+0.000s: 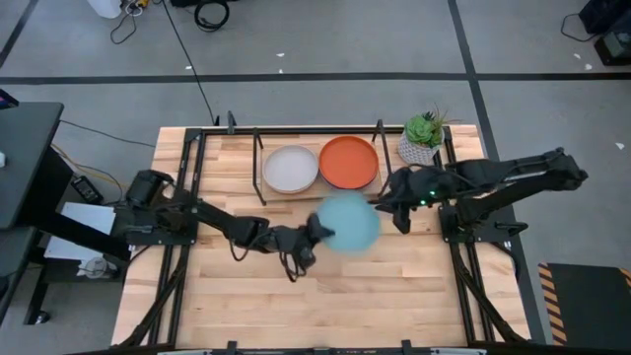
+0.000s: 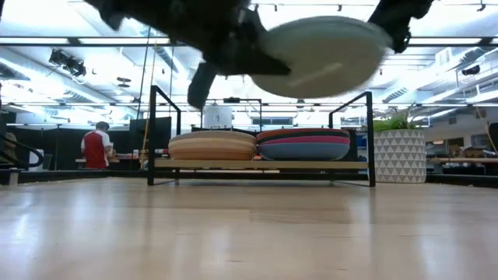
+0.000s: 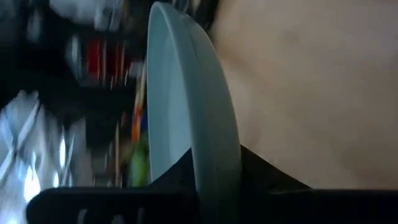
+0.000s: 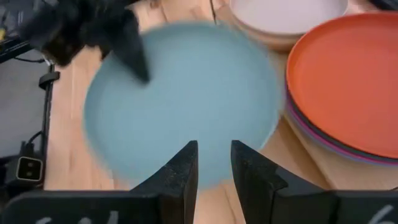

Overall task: Place and stack plates onto a shelf
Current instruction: Stack the light blue plate on top of the gray plate on the shelf

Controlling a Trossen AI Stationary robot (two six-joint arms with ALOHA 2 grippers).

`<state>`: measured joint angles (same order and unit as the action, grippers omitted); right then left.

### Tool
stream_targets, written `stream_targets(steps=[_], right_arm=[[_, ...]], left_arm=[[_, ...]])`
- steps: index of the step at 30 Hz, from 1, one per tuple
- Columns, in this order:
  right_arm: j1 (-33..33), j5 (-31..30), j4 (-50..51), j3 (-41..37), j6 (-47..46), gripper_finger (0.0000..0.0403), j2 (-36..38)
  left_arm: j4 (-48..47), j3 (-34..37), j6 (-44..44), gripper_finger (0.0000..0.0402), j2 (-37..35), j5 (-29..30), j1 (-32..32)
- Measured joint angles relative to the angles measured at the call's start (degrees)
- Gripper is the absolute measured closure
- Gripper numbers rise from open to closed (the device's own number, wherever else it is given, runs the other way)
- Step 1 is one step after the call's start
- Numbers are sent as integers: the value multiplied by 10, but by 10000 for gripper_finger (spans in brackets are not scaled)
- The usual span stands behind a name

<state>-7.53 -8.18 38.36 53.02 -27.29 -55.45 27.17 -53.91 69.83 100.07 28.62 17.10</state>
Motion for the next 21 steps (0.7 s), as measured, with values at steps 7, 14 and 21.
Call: stream_targets(steps=[7,14,21], right_arm=[[-44,-53,-2,-24,-17,300,11],[-60,-54,-26,-33,-16,300,-18],[-60,-43,-33,-33,-7,300,-35]], left_arm=[[-99,-1,-146,332,-40,260,-24],[-287,-1,-359,335,-33,296,-77],[-385,-28,-467,339,-33,303,-112]])
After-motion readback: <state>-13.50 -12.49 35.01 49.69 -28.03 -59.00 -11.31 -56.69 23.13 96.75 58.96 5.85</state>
